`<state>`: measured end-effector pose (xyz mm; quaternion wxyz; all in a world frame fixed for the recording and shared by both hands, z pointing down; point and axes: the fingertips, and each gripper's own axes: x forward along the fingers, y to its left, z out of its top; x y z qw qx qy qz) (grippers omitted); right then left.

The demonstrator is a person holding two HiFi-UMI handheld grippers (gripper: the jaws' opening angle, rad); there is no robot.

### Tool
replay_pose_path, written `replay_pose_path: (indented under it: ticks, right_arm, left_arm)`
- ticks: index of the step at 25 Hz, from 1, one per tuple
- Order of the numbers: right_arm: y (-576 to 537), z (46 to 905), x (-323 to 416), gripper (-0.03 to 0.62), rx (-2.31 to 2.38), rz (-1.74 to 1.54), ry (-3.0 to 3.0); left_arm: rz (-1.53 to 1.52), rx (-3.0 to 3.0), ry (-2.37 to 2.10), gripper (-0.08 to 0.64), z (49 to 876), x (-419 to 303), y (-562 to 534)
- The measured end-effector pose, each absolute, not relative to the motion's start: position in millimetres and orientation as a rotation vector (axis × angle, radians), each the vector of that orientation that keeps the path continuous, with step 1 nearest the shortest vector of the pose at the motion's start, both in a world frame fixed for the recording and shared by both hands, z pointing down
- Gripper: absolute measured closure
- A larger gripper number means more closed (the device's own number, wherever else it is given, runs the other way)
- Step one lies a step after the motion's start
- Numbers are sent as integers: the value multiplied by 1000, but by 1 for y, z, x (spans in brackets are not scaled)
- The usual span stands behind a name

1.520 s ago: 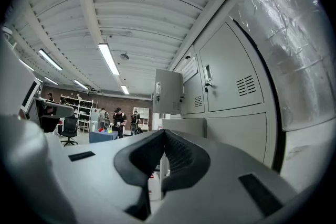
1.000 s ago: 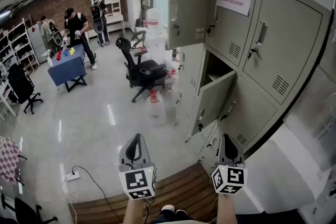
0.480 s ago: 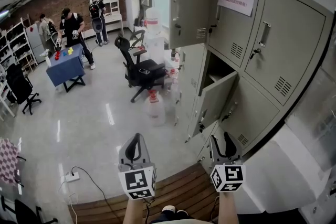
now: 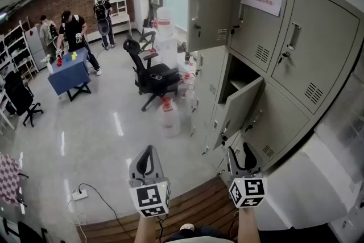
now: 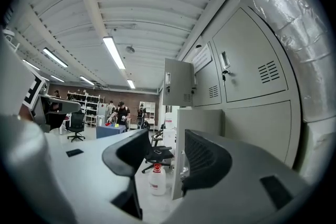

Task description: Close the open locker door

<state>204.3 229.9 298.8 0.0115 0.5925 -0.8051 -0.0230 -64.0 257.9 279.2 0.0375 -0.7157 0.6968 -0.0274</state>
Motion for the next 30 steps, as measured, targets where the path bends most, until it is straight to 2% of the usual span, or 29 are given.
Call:
replay_pose_path:
  ticks: [21, 30]
  right_arm:
    - [176, 334, 195, 383, 1844, 4, -2511]
    - [124, 379, 193, 383, 1830, 36, -2513]
  left_arm:
    - [-107, -2171, 2182, 558, 305, -86, 219]
    - [-124, -2156, 2201, 558, 345, -89, 173]
